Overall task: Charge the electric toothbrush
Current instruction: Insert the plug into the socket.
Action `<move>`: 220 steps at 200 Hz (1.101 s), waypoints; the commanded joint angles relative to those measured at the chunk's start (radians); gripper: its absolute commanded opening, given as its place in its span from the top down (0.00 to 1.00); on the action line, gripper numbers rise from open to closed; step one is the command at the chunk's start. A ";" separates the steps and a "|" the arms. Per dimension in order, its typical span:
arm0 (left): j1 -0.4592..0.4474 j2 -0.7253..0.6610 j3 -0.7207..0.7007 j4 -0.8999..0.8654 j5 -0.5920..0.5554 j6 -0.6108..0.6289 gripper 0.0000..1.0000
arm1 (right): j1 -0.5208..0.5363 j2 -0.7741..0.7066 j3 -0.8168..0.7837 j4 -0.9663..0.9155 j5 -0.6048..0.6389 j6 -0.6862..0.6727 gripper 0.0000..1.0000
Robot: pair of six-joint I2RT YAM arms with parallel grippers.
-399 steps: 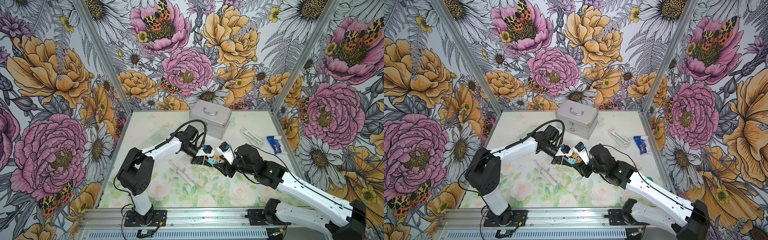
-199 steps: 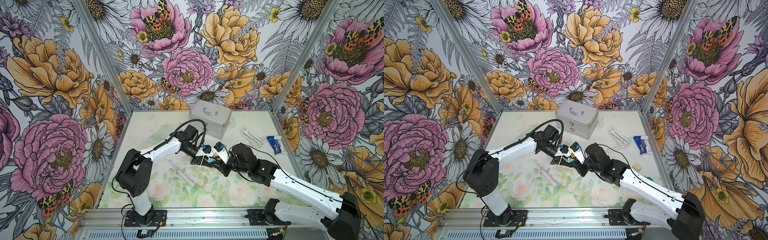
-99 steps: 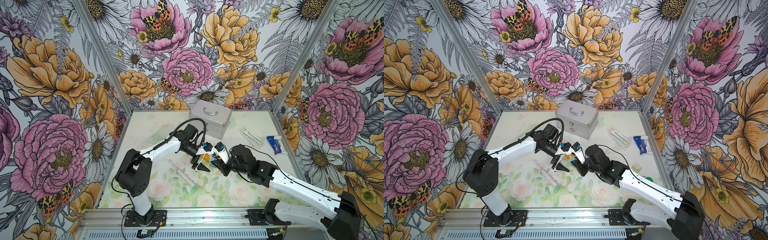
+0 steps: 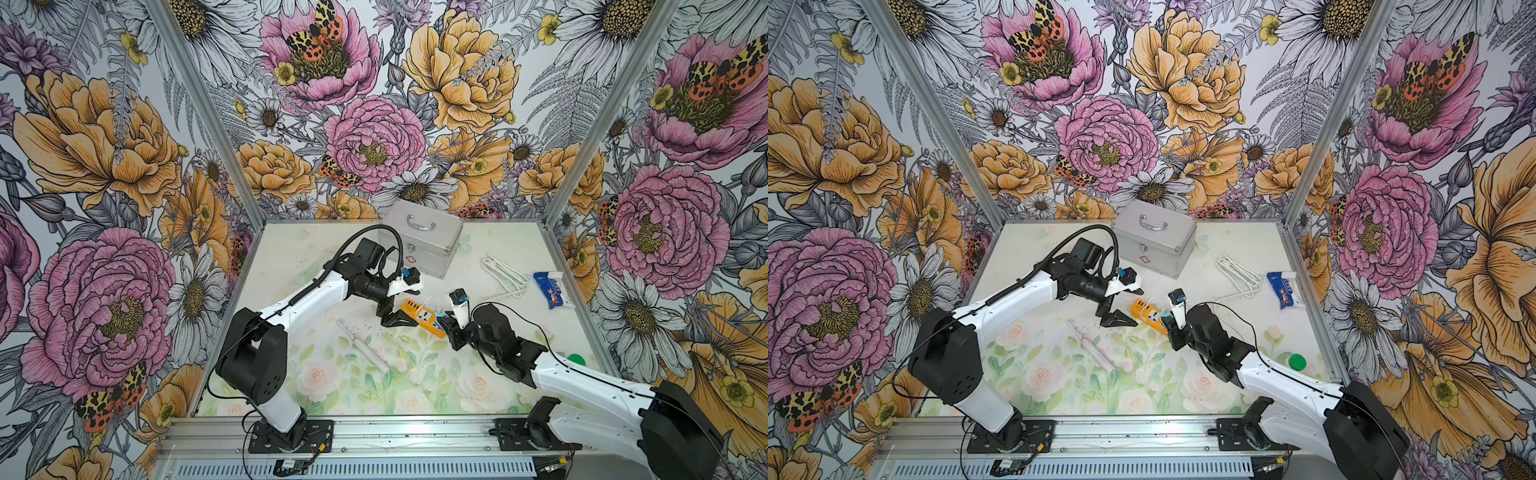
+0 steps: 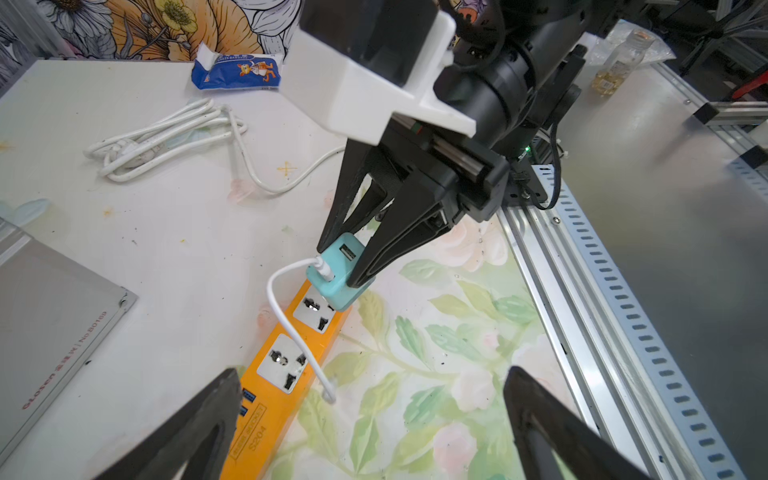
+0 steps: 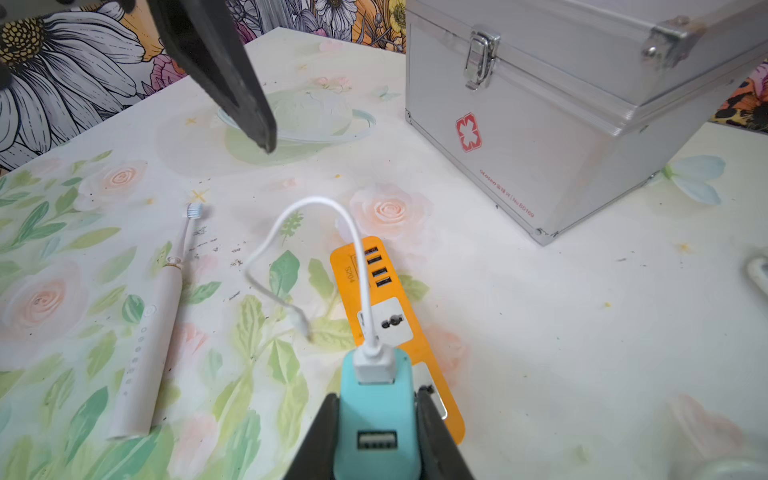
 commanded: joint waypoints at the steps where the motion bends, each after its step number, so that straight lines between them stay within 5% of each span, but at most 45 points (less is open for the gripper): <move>1: 0.001 -0.058 -0.028 0.112 -0.096 -0.116 0.01 | -0.014 0.046 -0.019 0.168 -0.020 -0.025 0.99; 77: -0.011 -0.055 -0.018 0.175 -0.149 -0.280 0.01 | -0.036 0.155 -0.098 0.351 -0.019 -0.014 1.00; 220: -0.032 -0.055 -0.032 0.191 -0.150 -0.280 0.01 | -0.029 0.235 -0.197 0.437 0.042 0.041 1.00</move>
